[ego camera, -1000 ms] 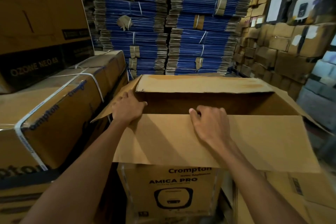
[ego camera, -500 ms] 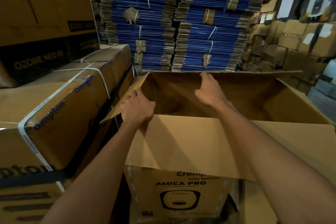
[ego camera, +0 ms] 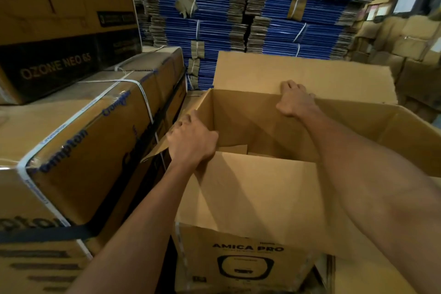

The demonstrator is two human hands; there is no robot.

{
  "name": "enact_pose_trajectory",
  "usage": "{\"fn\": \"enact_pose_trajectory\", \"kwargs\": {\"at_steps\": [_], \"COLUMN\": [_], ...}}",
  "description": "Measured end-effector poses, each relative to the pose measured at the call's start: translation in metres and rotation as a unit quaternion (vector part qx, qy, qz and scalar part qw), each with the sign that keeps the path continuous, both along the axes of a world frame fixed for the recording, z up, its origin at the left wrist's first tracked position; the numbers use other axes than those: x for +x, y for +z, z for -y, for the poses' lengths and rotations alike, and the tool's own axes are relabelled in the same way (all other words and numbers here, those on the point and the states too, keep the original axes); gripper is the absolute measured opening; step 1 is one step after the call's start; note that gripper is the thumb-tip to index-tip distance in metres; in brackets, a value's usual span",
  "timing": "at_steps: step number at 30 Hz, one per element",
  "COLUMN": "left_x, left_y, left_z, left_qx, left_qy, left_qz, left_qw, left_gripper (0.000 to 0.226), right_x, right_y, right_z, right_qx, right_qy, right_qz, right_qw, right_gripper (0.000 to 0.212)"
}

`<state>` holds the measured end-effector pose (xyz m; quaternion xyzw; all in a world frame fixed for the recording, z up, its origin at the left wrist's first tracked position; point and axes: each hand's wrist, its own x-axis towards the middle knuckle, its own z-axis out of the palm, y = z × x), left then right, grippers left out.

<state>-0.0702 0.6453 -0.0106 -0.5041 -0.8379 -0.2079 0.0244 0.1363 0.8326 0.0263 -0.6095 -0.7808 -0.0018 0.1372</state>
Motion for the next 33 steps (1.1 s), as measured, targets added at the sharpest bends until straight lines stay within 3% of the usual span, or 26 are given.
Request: {"fn": "enact_pose_trajectory", "kwargs": {"at_steps": [8, 11, 19, 22, 25, 28, 33], "left_x": [0.002, 0.003, 0.006, 0.007, 0.007, 0.012, 0.028], "left_y": [0.003, 0.005, 0.007, 0.007, 0.004, -0.002, -0.025], "left_z": [0.002, 0.002, 0.006, 0.012, 0.020, 0.033, 0.067], "left_qx": [-0.005, -0.009, 0.001, 0.012, 0.060, 0.174, 0.269], "left_qy": [0.003, 0.003, 0.006, -0.001, -0.022, -0.078, -0.209], "left_qz": [0.007, 0.017, 0.017, 0.014, 0.021, 0.029, 0.024], "left_qw": [1.000, 1.000, 1.000, 1.000, 0.998, 0.981, 0.940], "left_gripper": [0.080, 0.078, 0.075, 0.070, 0.053, 0.033, 0.025], "right_x": [0.006, 0.012, 0.043, 0.058, 0.080, 0.107, 0.158], "right_y": [-0.004, 0.000, 0.004, 0.007, -0.001, -0.019, -0.053], "right_z": [-0.010, 0.005, 0.079, 0.120, 0.168, 0.203, 0.231], "right_qx": [-0.089, -0.068, -0.005, 0.007, 0.053, 0.117, 0.208], "right_qy": [0.008, 0.018, 0.046, 0.055, 0.059, 0.038, -0.005], "right_qz": [-0.008, -0.014, -0.087, -0.141, -0.177, -0.204, -0.193], "right_qw": [0.996, 0.997, 0.995, 0.988, 0.981, 0.971, 0.959], "right_gripper": [0.075, 0.078, 0.054, 0.035, 0.022, 0.023, 0.028]}}
